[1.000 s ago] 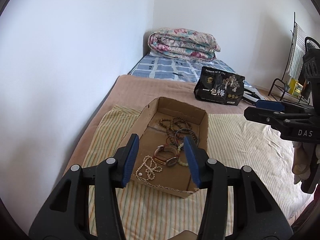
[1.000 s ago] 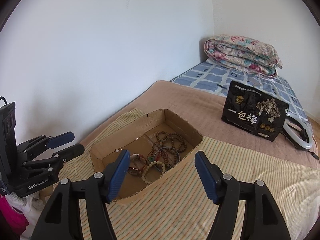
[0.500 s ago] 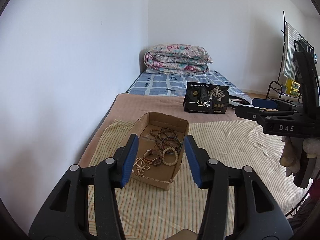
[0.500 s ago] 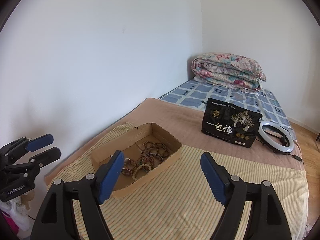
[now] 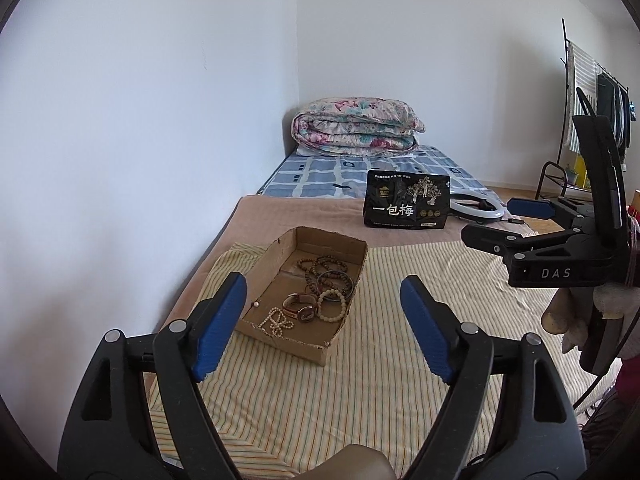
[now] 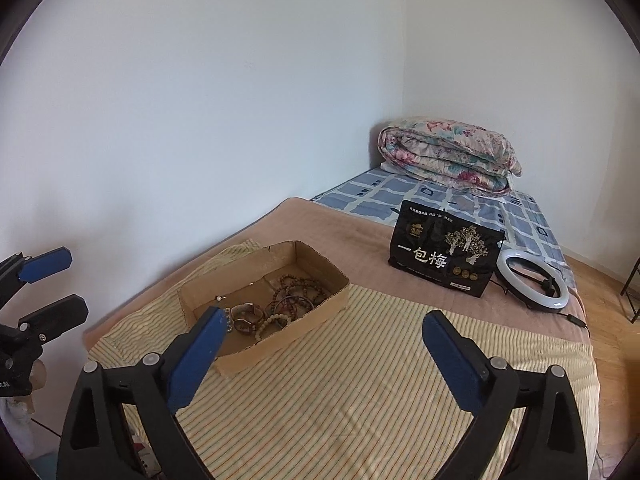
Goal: Organize jewelry
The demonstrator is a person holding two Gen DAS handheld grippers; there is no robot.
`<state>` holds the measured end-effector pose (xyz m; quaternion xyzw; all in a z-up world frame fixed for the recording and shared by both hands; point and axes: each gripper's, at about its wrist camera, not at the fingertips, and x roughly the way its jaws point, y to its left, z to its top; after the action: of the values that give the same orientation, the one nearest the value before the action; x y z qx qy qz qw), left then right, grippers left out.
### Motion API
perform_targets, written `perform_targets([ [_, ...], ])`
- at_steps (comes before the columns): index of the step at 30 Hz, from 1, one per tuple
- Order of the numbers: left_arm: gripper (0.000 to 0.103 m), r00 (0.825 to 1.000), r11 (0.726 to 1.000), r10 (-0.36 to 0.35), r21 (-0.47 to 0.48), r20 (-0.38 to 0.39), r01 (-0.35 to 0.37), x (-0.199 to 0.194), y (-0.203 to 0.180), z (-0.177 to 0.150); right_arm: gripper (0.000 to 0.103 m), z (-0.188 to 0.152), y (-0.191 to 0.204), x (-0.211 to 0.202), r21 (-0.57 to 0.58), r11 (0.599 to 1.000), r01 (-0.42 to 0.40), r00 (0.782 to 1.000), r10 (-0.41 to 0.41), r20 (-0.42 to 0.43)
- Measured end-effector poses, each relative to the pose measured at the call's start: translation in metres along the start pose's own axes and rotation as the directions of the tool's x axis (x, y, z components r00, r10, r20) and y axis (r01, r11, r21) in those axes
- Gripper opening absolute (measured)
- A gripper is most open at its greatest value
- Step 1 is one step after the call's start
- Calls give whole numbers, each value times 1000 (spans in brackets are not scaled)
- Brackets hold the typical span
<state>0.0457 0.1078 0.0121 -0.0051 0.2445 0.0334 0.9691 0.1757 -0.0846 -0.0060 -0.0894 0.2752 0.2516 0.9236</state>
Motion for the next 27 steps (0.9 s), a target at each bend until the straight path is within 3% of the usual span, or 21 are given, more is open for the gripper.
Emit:
perform_targets([
  [3,91,1000,1000,5,-9,-1,-5,-1,-1,-3,101,-3,-2,-2,0,1000,16,1000,-16,2],
  [10,93,1000,1000,15,-26,-15,-16,1,1,-7,103,-8,-6,-4,-8,999,47,999,-47,-2],
  [13,99,1000,999,22,-26,-7,-23,1,2,-7,103,-9,-7,-4,-6,999,53,999,-53,-3],
  [27,100,999,999,39,-33,-15,-40,-1,6,-9,103,-12,-9,-2,-6,997,72,997,-73,-17],
])
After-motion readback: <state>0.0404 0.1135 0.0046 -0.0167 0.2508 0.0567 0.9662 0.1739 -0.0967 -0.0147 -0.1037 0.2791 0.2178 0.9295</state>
